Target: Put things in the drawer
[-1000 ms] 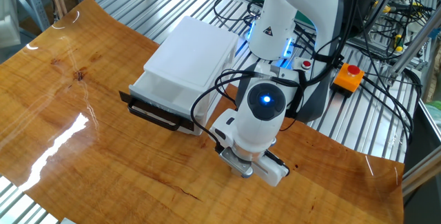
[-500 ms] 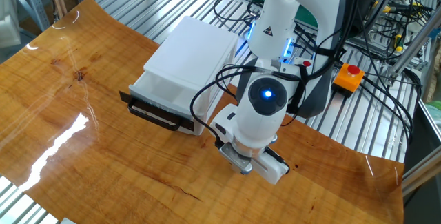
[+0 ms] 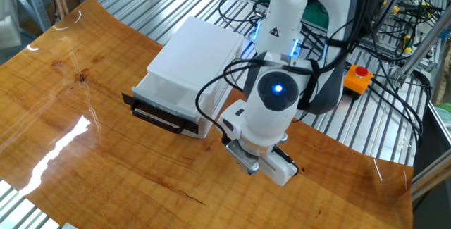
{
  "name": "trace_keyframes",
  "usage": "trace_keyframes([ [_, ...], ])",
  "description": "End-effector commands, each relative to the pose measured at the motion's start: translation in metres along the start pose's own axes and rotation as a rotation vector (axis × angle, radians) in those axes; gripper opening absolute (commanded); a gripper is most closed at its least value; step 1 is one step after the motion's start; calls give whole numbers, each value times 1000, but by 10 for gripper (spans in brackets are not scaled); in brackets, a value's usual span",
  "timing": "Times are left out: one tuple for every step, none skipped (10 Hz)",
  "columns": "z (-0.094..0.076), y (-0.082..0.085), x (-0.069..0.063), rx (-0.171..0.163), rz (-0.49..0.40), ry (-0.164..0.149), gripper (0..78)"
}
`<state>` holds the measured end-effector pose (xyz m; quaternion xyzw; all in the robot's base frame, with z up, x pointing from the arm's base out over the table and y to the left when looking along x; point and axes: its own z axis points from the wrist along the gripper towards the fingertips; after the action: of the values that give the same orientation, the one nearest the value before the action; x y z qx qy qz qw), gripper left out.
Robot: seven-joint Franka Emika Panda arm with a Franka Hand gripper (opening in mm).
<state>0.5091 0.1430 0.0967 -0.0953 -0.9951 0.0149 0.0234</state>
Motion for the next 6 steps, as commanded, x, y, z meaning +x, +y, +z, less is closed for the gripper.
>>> trace_keyframes([
  [-26, 0, -1, 1, 72, -3, 12],
  [-30, -1, -2, 2, 77, -3, 12],
  [-39, -4, -3, 2, 91, -3, 12],
  [-45, -8, -3, 4, 94, -4, 12],
  [-49, -11, -3, 3, 98, -5, 12],
  [-52, -13, -4, 4, 103, -8, 12],
])
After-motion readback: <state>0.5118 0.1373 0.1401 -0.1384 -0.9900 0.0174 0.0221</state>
